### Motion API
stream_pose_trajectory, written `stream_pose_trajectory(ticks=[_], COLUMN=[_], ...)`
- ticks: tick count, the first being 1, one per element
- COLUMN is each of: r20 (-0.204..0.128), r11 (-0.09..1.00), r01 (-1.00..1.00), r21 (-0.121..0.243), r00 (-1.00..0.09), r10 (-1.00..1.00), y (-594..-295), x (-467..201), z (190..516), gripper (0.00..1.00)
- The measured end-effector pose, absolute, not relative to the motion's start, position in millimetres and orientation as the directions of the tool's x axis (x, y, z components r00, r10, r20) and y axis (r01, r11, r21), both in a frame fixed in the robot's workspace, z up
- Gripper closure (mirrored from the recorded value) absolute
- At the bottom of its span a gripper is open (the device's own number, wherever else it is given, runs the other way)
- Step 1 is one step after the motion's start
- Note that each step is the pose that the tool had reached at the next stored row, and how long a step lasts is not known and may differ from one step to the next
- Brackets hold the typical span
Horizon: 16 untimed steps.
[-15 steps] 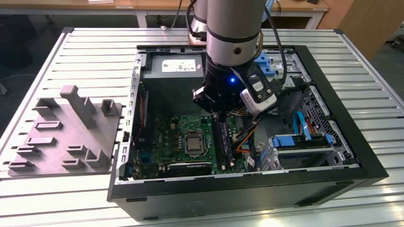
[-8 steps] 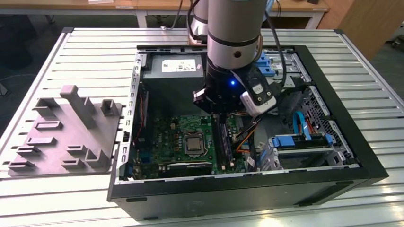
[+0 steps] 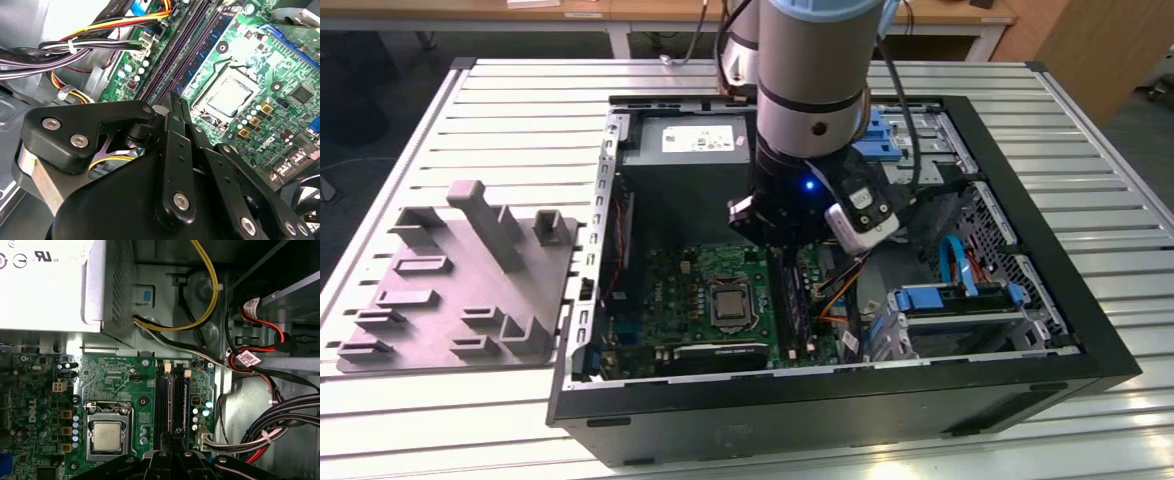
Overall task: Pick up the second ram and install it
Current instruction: 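Insert the second ram into the second slot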
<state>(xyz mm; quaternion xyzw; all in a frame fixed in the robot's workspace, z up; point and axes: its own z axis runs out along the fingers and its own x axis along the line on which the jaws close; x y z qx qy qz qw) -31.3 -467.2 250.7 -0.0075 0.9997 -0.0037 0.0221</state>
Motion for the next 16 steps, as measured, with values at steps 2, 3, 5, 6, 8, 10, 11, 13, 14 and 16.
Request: stream_pose_trajectory(ticks=[2, 3, 5, 6, 8, 10, 11, 13, 14, 16], r20=[-0.044, -0.044, -0.044, -0.044, -0.045, -0.045, -0.045, -0.045, -0.046, -0.047], r11=[1.0, 1.0, 1.0, 1.0, 1.0, 1.0, 1.0, 1.0, 1.0, 1.0], r01=[-0.014, -0.014, -0.014, -0.014, -0.013, -0.013, -0.013, -0.013, -0.012, -0.012], r21=[-0.007, -0.007, -0.007, -0.007, -0.007, -0.007, -0.006, -0.006, -0.006, -0.006], r00=[-0.999, -0.999, -0.999, -0.999, -0.999, -0.999, -0.999, -0.999, -0.999, -0.999], r10=[-0.015, -0.015, -0.014, -0.014, -0.013, -0.013, -0.013, -0.013, -0.013, -0.013], y=[-467.2, -467.2, -467.2, -467.2, -467.2, -467.2, -467.2, -467.2, -467.2, -467.2], x=[-31.3, -31.3, -31.4, -31.3, -31.3, -31.3, -31.3, -31.4, -31.5, -32.6], z=[249.3, 248.4, 246.3, 245.2, 243.0, 240.7, 239.8, 238.1, 237.3, 236.1], gripper=[0.89, 0.89, 0.89, 0.89, 0.89, 0.89, 0.89, 0.89, 0.89, 0.89])
